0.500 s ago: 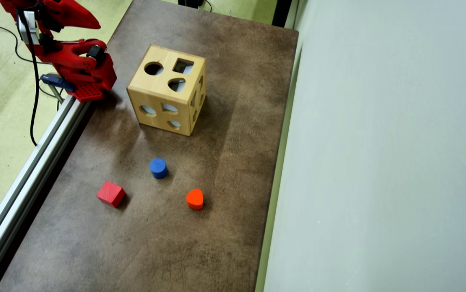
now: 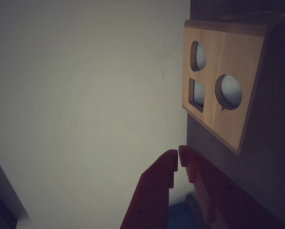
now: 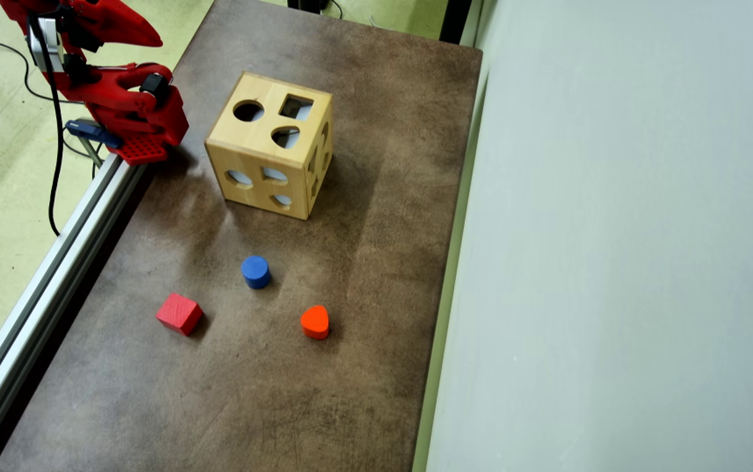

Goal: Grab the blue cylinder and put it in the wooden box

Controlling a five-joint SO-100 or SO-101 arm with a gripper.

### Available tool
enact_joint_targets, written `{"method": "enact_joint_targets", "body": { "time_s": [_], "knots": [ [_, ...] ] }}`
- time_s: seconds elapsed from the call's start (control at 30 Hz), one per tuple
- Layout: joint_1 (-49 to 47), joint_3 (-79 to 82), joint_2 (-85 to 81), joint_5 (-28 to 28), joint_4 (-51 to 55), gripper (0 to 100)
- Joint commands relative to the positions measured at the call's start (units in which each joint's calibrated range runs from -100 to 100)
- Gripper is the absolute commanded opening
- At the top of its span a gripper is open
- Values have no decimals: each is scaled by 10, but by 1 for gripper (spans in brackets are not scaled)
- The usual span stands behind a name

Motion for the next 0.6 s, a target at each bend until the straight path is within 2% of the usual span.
{"method": "enact_joint_targets", "body": {
  "time_s": [0.0, 0.57],
  "knots": [
    [3, -2, 0, 0, 2, 1],
    [-3, 2, 0, -1, 1, 1]
  ]
}}
